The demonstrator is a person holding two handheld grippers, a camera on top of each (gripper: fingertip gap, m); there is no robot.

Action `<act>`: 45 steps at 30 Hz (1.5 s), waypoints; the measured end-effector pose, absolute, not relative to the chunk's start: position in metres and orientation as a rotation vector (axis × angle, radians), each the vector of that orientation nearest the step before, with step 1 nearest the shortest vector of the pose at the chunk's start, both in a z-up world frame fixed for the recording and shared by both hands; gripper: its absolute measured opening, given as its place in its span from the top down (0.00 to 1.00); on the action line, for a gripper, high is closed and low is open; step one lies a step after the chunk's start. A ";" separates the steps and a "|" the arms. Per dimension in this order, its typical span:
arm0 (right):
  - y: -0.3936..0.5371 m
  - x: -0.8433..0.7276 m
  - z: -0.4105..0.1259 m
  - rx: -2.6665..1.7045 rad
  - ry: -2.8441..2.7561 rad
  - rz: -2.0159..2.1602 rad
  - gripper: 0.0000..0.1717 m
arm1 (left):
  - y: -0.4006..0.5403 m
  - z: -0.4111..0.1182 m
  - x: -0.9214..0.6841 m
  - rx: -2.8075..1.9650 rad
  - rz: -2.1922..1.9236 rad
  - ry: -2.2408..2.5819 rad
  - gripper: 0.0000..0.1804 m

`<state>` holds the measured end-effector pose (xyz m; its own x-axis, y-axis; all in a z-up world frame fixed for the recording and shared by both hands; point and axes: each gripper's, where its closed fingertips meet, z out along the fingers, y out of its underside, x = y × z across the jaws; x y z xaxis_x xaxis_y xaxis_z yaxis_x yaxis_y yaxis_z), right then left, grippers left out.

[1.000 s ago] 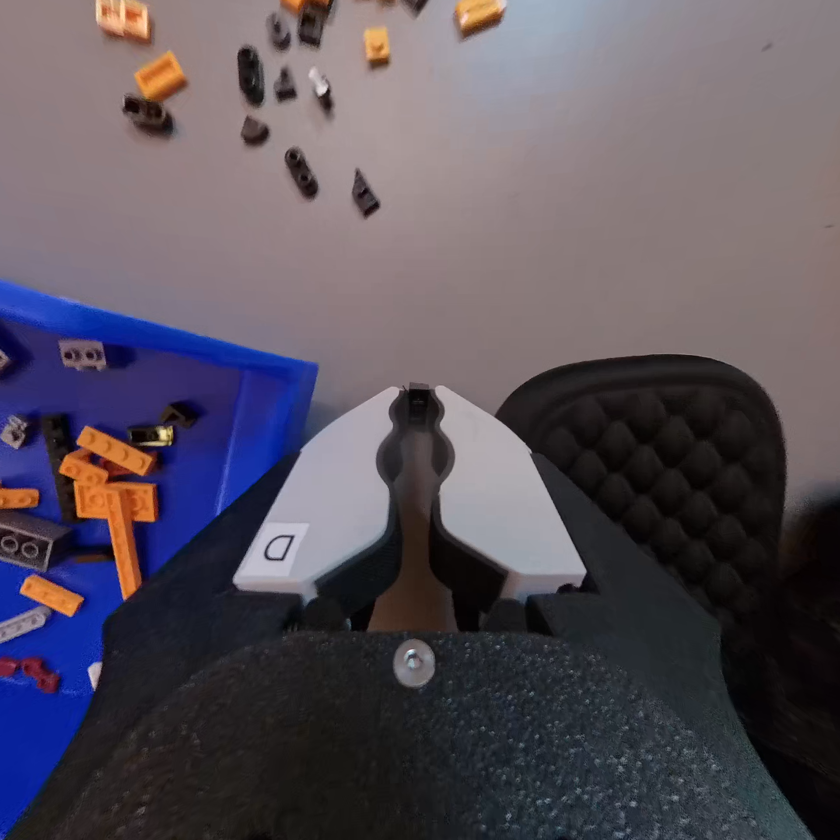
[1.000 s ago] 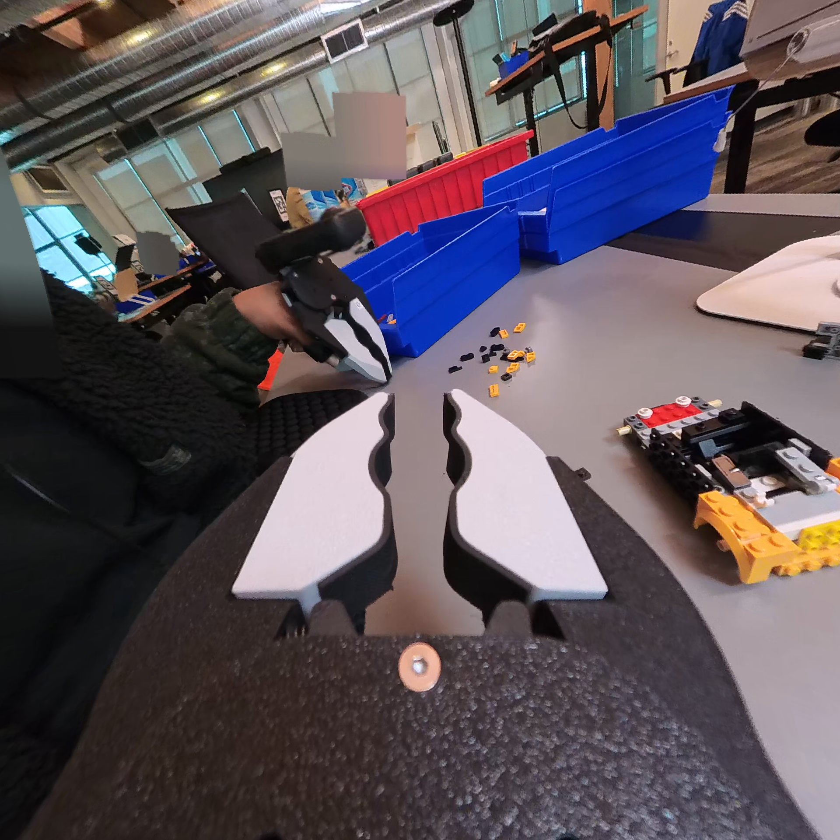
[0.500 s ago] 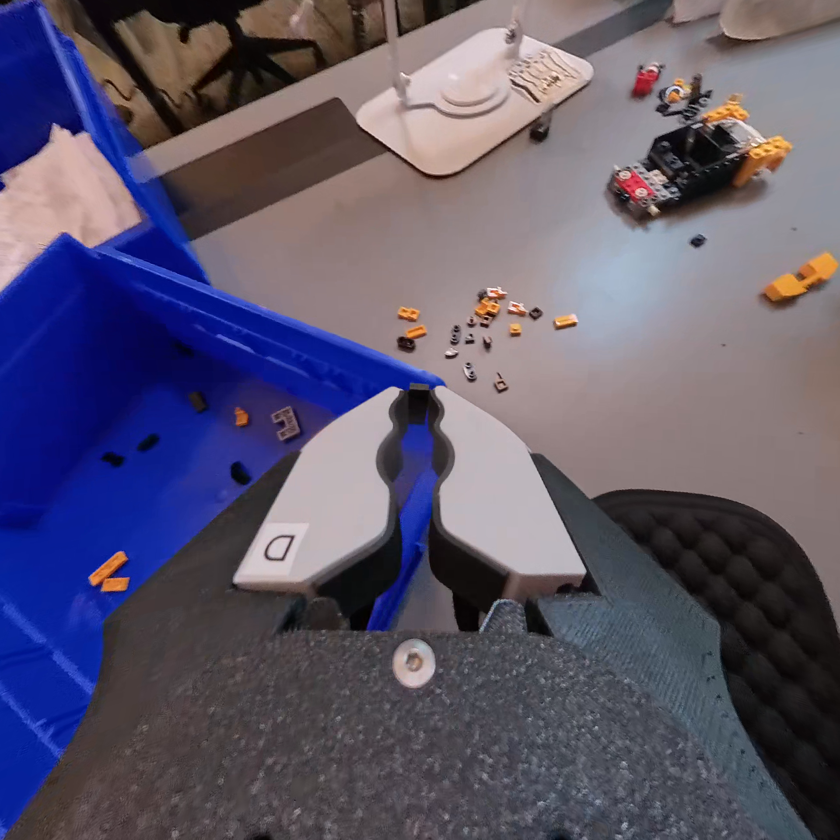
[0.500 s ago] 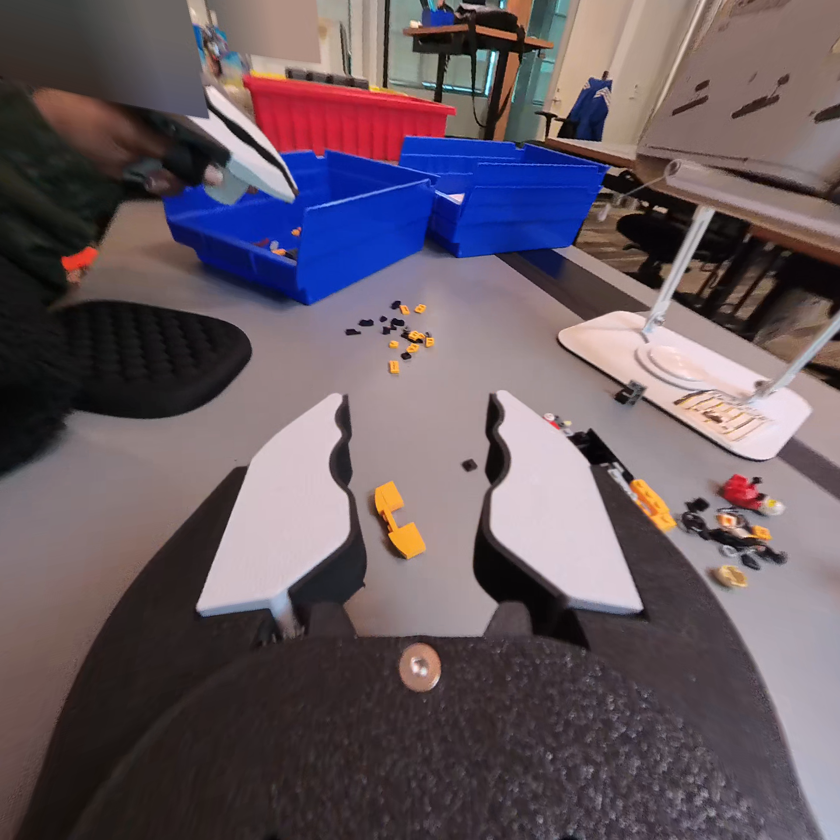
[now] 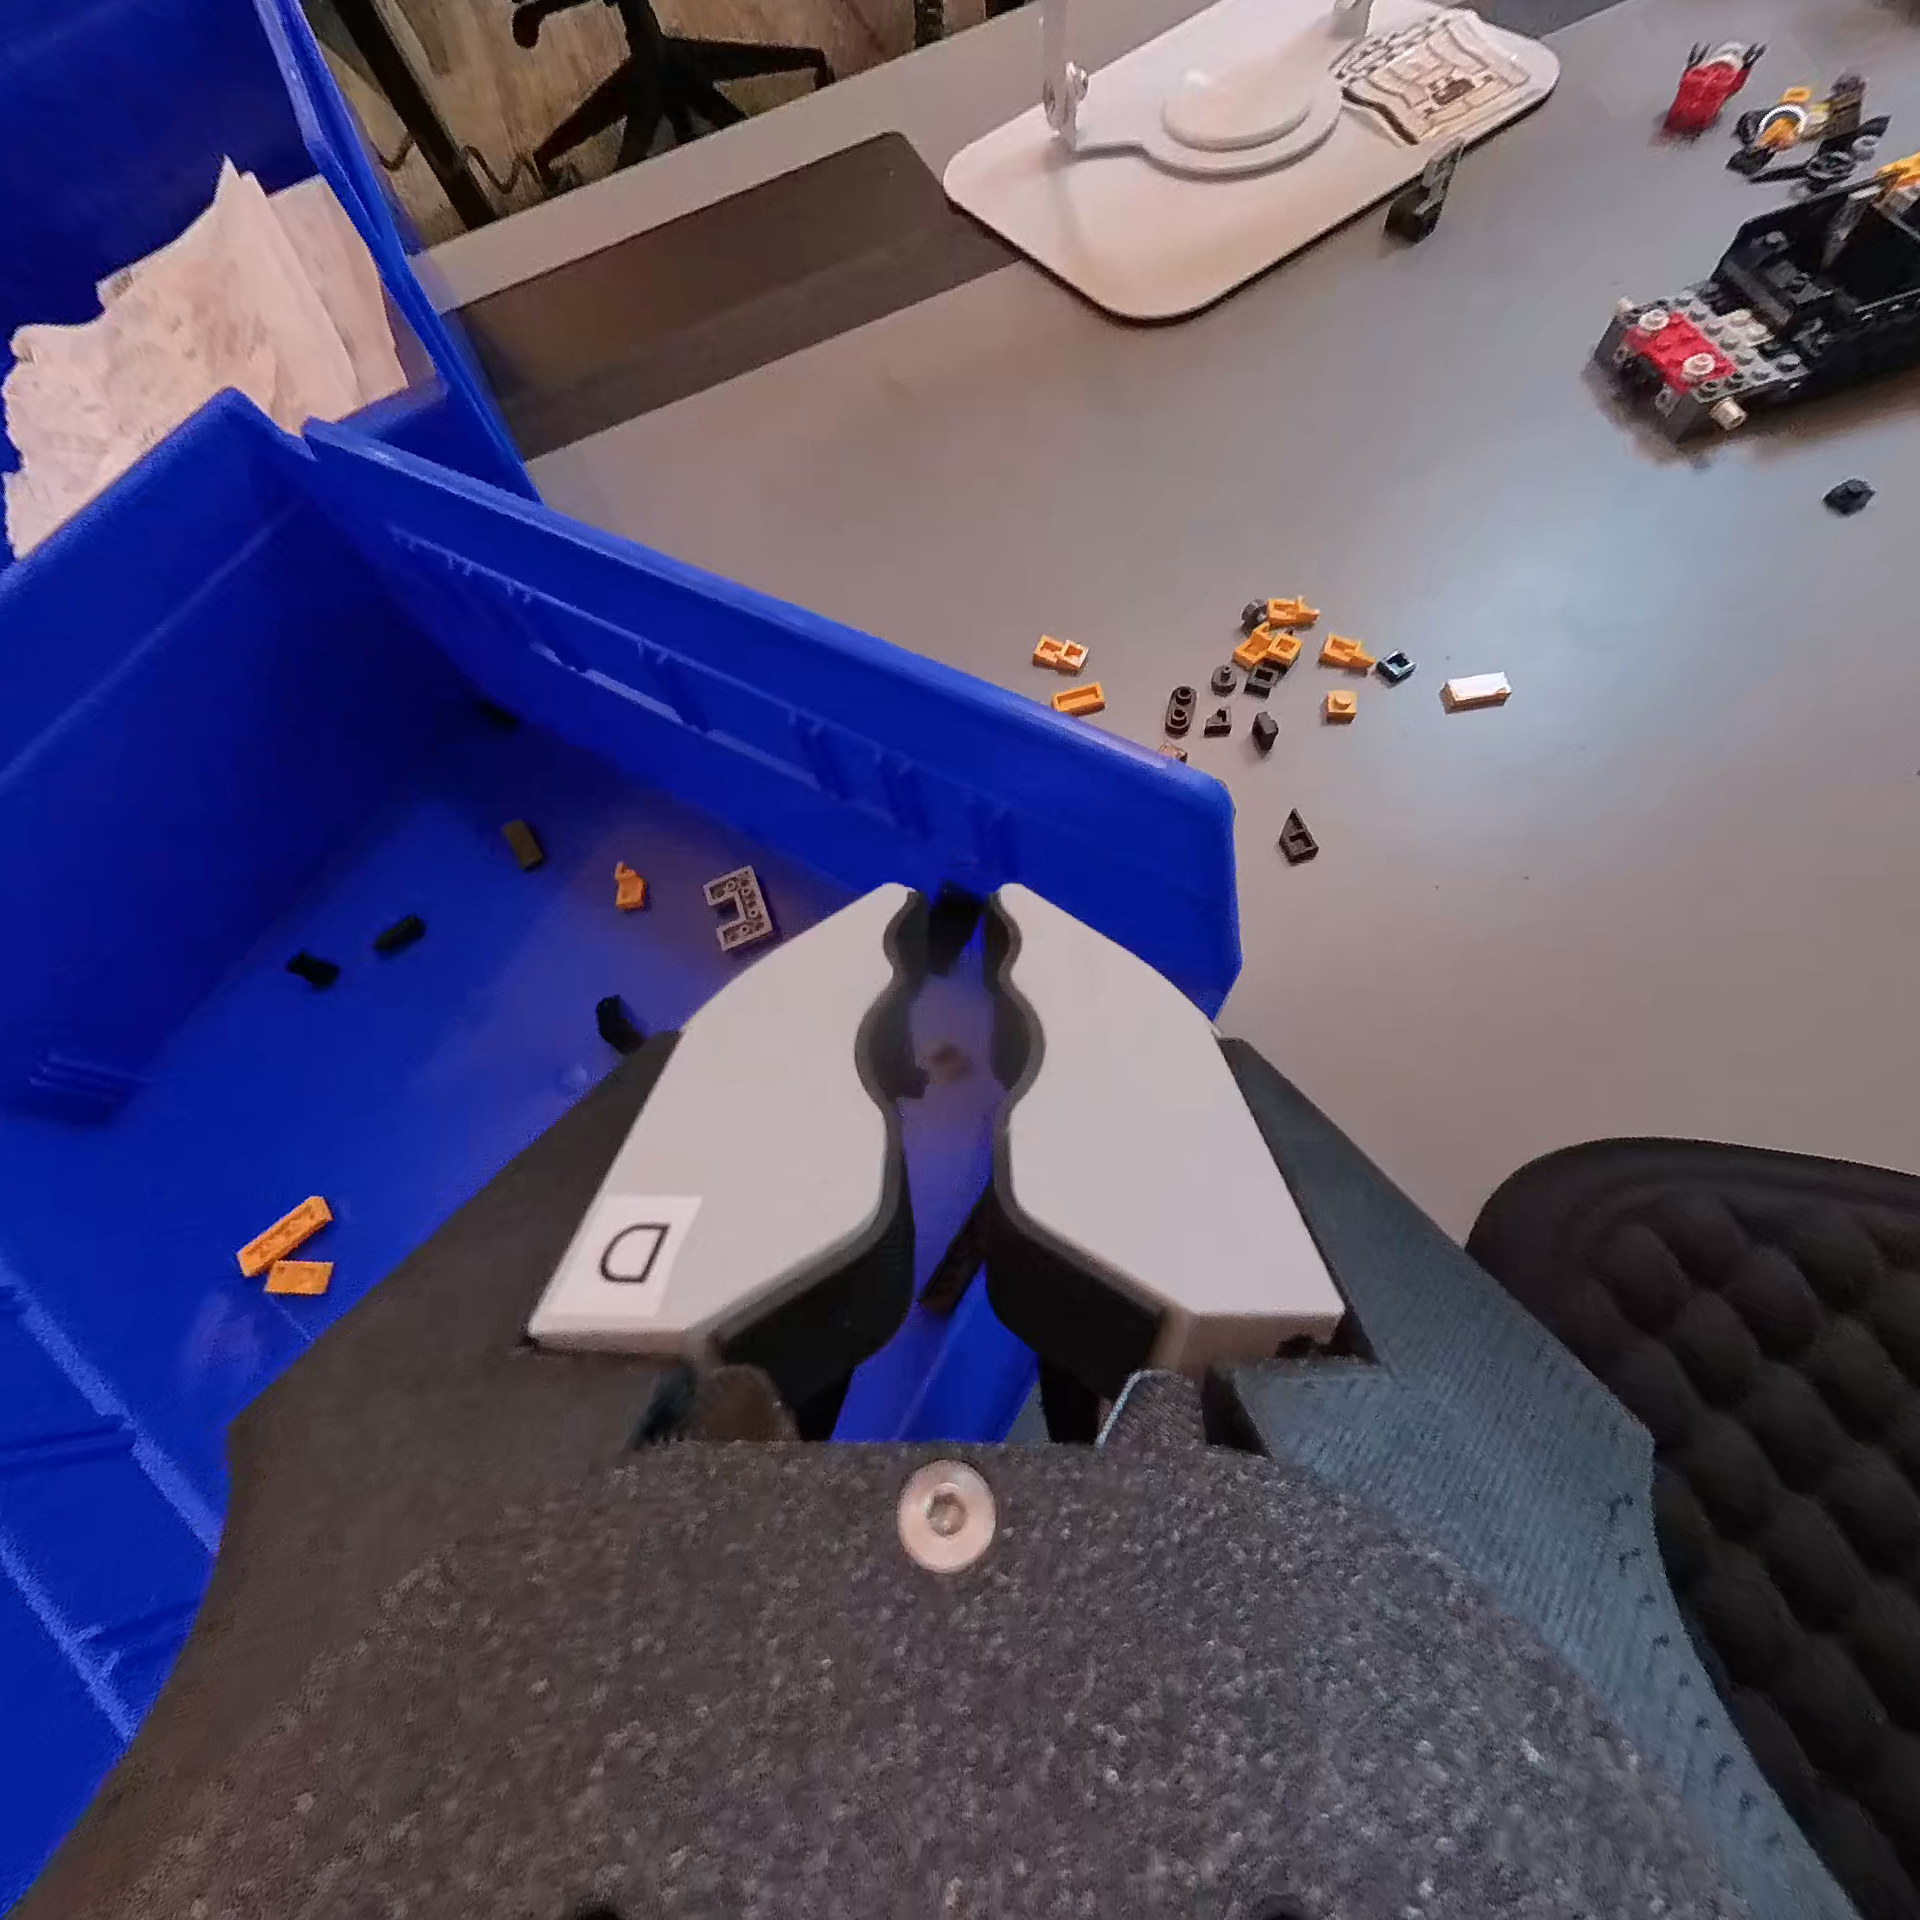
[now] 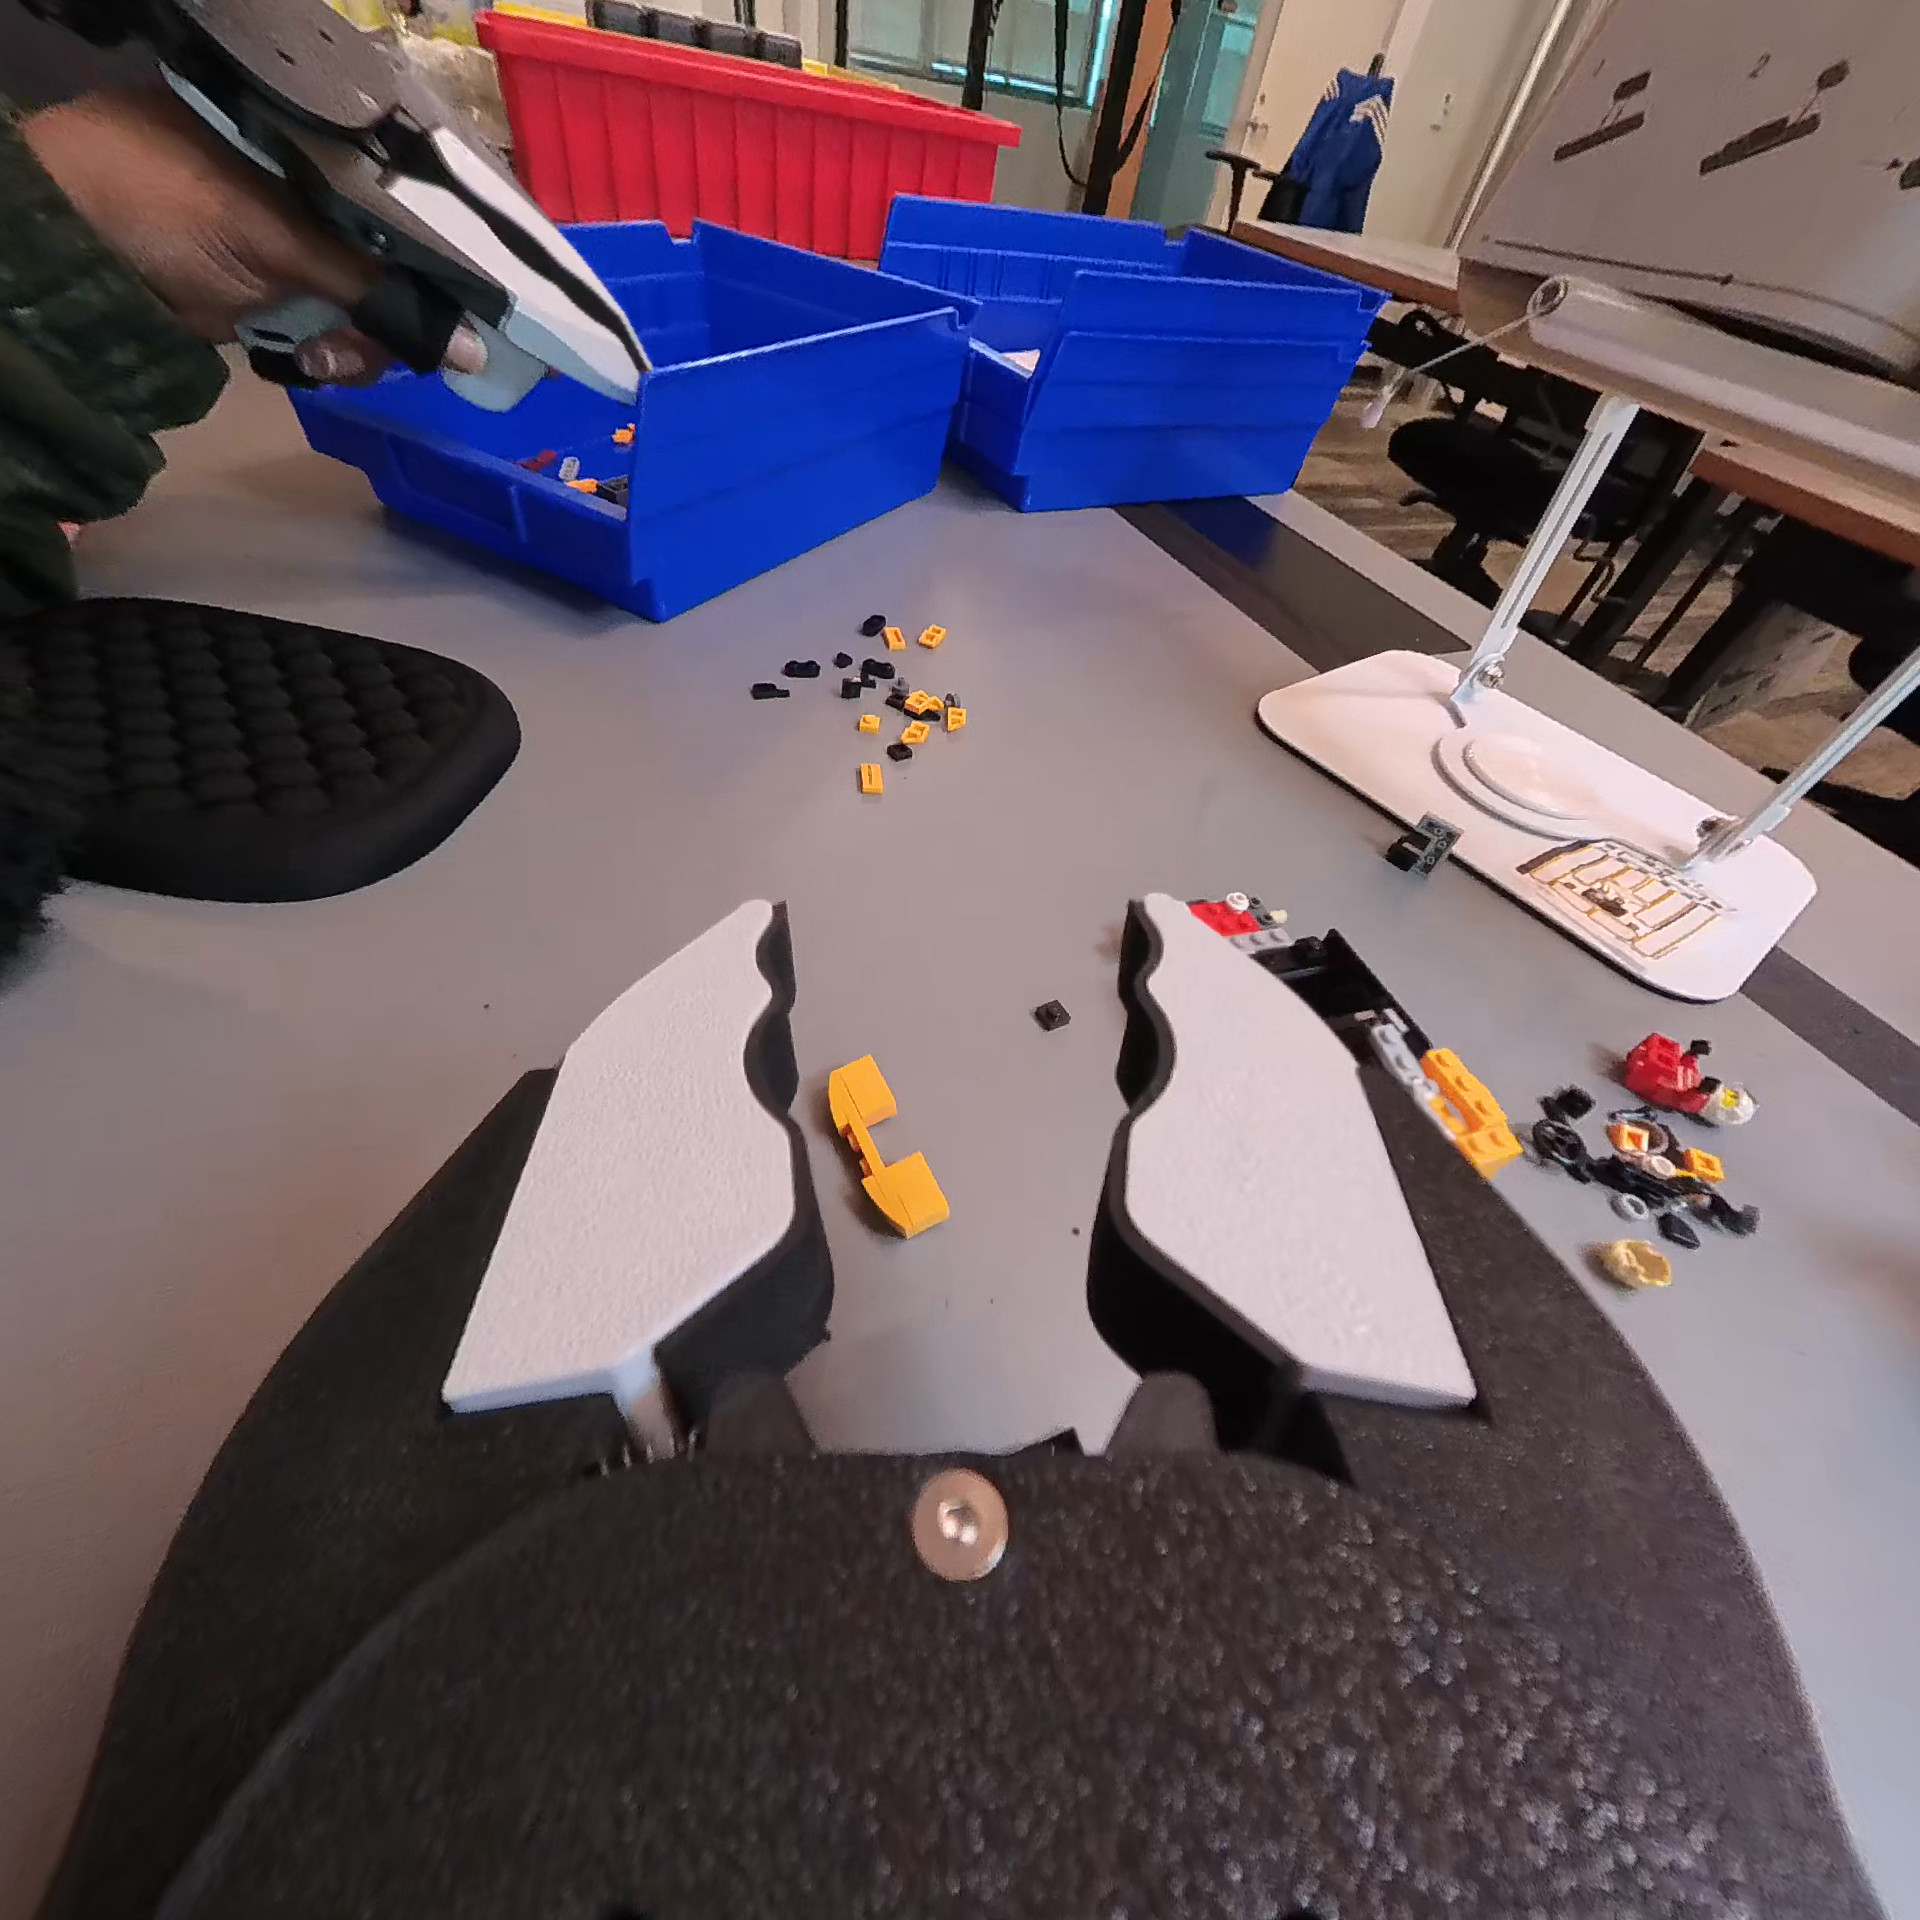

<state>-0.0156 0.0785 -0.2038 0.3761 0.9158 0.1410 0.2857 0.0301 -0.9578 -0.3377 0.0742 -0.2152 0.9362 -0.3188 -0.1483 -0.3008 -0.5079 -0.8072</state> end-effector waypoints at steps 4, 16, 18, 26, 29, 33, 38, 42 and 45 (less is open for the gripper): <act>0.079 -0.014 -0.209 -1.554 -1.148 0.701 0.66 | 0.078 -0.214 -0.339 -2.119 -0.032 0.397 0.92; 0.074 -0.017 -0.218 -1.550 -1.261 0.617 0.55 | 0.079 -0.155 -0.271 -1.863 -0.295 0.515 0.87; 0.072 -0.018 -0.226 -1.554 -1.326 0.582 0.57 | 0.079 -0.153 -0.231 -1.849 -0.383 0.661 0.86; 0.063 -0.014 -0.262 -1.658 -1.511 0.472 0.72 | 0.063 -0.199 -0.082 -1.829 -0.632 1.171 0.85; 0.070 -0.005 -0.274 -1.736 -1.519 0.436 0.75 | 0.056 -0.234 -0.061 -1.858 -0.647 1.262 0.85; 0.076 0.009 -0.283 -1.802 -1.552 0.414 0.78 | 0.049 -0.264 -0.054 -1.907 -0.698 1.278 0.86; 0.086 0.045 -0.281 -1.909 -1.546 0.424 0.79 | 0.050 -0.269 -0.053 -1.932 -0.733 1.257 0.86; 0.084 0.062 -0.288 -1.985 -1.546 0.454 0.80 | 0.049 -0.272 -0.053 -1.948 -0.761 1.253 0.86; 0.083 0.059 -0.297 -2.008 -1.561 0.461 0.83 | 0.048 -0.272 -0.052 -1.944 -0.764 1.259 0.86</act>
<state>0.0593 0.0833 -0.2967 0.2666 0.9617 0.0632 0.7731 -0.1743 -0.6099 -0.0520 0.0478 -0.2722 0.3571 -0.9279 0.1069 -0.5227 -0.2934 -0.8005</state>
